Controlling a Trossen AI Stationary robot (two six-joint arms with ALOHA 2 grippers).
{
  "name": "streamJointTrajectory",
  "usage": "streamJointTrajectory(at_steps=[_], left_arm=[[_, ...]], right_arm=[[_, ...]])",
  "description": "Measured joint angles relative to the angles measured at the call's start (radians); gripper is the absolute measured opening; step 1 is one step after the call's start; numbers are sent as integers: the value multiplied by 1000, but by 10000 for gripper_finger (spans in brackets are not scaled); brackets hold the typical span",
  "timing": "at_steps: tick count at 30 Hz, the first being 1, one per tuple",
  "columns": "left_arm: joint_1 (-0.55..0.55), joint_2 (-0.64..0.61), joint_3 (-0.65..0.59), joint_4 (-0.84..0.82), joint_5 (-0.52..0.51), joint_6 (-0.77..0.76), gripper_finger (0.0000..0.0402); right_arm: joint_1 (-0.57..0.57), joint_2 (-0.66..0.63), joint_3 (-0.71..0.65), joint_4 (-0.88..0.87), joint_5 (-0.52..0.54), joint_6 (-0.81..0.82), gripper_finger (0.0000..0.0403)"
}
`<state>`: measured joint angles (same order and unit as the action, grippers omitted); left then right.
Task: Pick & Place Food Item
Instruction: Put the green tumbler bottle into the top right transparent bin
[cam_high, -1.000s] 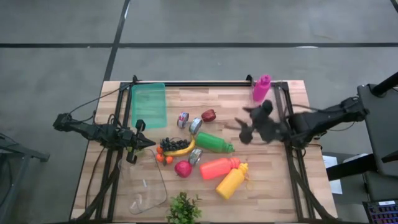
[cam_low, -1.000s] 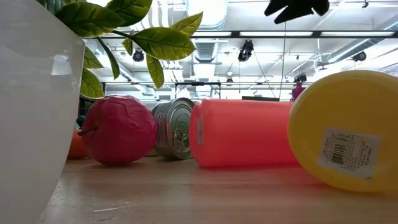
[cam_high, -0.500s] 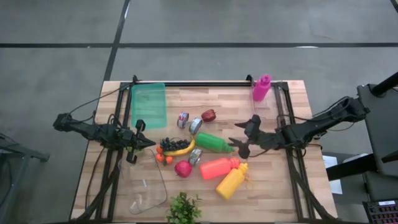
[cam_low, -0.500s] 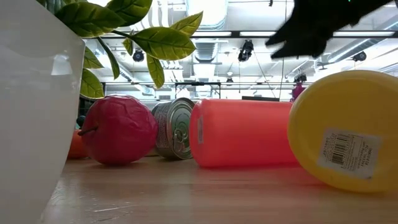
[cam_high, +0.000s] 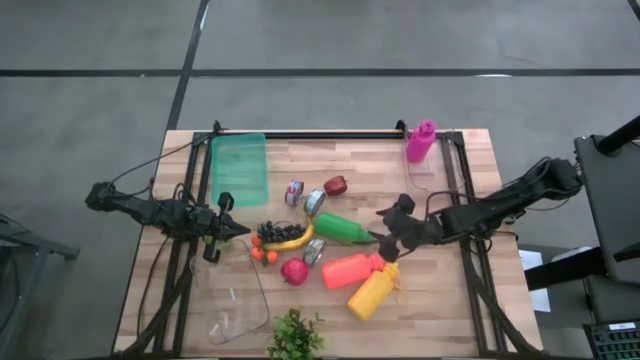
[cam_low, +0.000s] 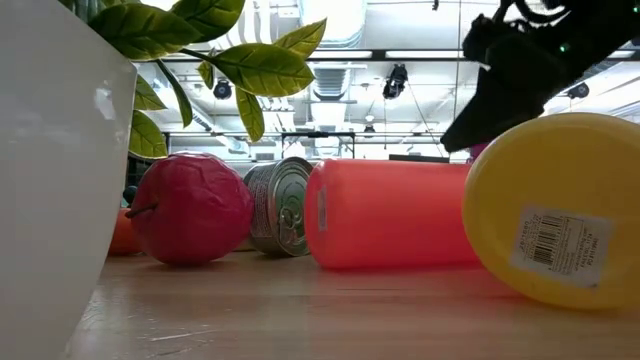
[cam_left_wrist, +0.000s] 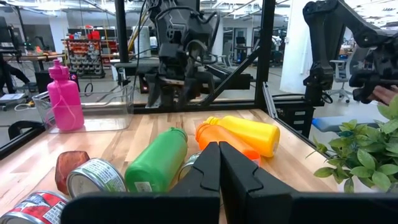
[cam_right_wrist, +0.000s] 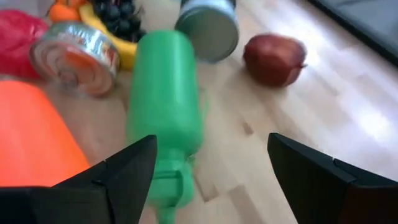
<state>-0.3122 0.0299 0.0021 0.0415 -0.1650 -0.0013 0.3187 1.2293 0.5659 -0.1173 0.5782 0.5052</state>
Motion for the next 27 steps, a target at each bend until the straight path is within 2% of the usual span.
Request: streamJointTrajectory(at_steps=[10,27], left_arm=[[0,0,0,0,0,0,0],[0,0,0,0,0,0,0]], right_arm=[[-49,148,0,86,-157,20,365],[-87,233,0,99,-249,44,368]])
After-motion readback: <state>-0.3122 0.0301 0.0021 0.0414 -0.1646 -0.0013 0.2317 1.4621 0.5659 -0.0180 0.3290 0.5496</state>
